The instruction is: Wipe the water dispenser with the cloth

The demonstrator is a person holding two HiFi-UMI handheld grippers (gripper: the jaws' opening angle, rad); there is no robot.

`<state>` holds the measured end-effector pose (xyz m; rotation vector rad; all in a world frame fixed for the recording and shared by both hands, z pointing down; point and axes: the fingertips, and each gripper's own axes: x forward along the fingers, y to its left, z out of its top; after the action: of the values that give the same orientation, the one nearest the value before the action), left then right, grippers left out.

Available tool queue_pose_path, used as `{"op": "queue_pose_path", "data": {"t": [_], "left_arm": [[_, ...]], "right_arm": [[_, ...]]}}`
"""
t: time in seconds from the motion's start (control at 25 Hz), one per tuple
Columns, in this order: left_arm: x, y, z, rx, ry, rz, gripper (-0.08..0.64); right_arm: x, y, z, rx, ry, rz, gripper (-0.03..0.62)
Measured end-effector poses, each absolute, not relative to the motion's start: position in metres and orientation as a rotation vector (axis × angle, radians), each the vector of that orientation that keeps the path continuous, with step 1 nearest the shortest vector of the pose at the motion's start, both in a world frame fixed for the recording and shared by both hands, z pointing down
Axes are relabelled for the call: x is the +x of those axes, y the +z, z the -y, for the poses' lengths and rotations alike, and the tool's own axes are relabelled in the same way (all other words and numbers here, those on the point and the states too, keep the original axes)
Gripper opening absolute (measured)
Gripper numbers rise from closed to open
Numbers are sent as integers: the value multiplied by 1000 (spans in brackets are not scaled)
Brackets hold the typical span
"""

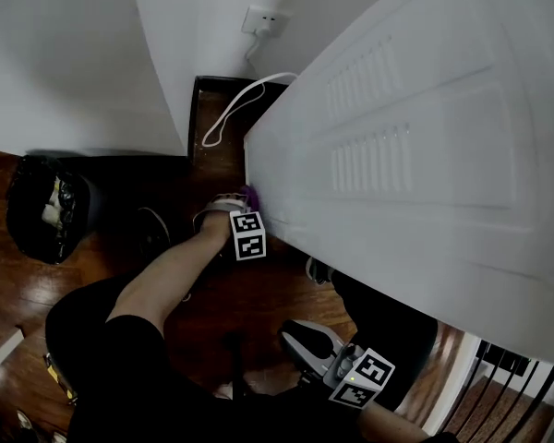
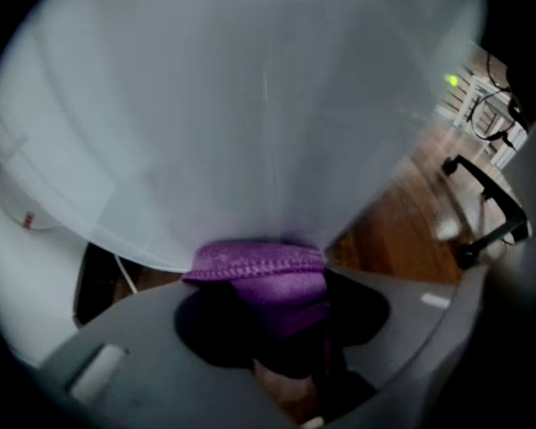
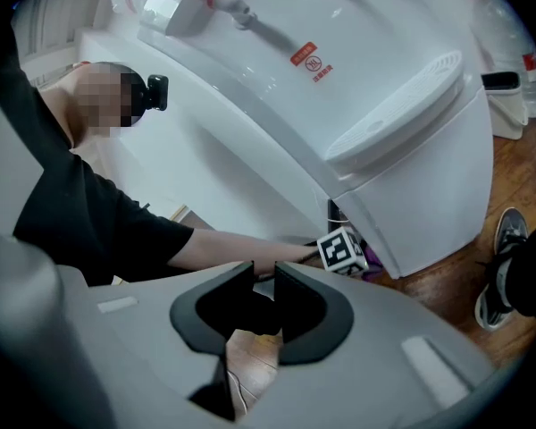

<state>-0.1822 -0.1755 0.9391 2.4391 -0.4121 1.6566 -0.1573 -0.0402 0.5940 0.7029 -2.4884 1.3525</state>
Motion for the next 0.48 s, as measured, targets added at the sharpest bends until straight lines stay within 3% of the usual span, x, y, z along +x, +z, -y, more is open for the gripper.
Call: {"op": "queue_pose_path", "data": {"t": [0.16, 0.48], "left_arm": [[-176, 951, 154, 2508, 1650, 361, 212], [-270, 894, 372, 2468, 1789, 872, 213]], "right_arm": [[-158, 596, 43, 720, 1387, 2483, 74], [-156, 603, 47, 745, 1440, 2466, 71]]}}
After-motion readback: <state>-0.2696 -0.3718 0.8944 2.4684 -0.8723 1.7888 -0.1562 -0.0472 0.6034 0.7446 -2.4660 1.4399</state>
